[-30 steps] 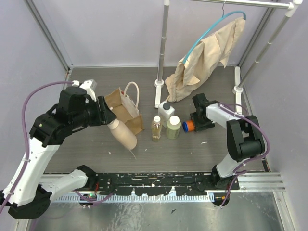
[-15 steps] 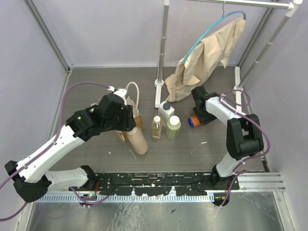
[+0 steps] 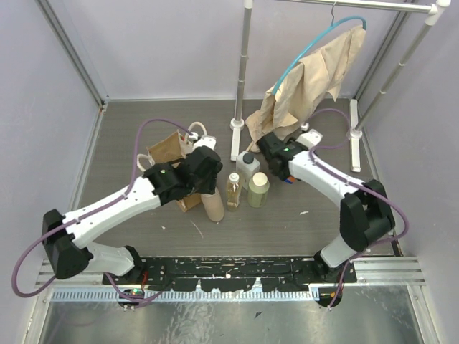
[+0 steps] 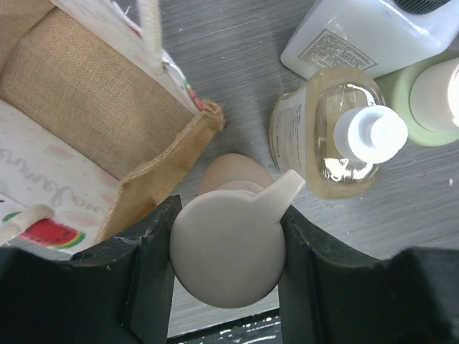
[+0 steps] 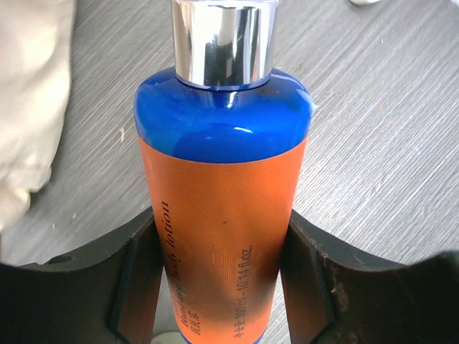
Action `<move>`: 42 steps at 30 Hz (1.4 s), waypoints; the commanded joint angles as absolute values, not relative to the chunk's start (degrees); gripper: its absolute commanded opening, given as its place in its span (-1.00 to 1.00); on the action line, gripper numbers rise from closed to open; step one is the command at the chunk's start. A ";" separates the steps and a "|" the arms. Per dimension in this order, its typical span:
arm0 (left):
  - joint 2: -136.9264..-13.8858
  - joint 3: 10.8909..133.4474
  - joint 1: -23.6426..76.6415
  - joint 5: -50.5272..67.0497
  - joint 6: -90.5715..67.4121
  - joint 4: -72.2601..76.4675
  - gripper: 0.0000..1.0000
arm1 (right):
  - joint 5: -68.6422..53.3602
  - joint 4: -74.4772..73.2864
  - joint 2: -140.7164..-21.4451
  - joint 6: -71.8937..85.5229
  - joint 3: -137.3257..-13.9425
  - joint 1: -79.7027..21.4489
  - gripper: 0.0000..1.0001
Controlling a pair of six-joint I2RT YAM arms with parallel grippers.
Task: Take the personal care products out of the canvas bag
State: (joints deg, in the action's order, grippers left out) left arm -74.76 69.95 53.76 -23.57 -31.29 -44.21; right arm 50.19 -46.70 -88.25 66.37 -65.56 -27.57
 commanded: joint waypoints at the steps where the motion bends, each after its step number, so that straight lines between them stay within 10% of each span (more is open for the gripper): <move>1: -77.12 71.56 56.91 -32.00 -32.10 -36.42 -1.00 | 72.46 -57.23 -92.27 78.33 -71.57 -35.90 -0.99; 13: -79.44 69.38 59.02 -42.53 -32.43 -33.26 -0.72 | 77.92 -83.50 -112.44 116.82 -73.70 -41.40 -0.99; 24: -80.93 70.10 58.99 -43.02 -31.25 -32.15 -0.70 | 80.18 -83.50 -109.16 118.06 -74.23 -41.83 -0.99; 30: -83.24 72.46 59.02 -42.63 -29.53 -31.29 -0.22 | 82.90 -83.50 -105.94 118.74 -73.02 -41.39 -0.98; 42: -82.30 71.42 59.07 -42.76 -29.28 -31.64 -0.07 | 84.41 -83.50 -94.40 117.32 -71.58 -39.83 -0.98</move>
State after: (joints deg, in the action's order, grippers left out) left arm -83.57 70.15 58.94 -39.94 -29.23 -35.44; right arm 76.29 -80.34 -101.73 116.81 -70.28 -40.21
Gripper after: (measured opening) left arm 0.548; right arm 0.618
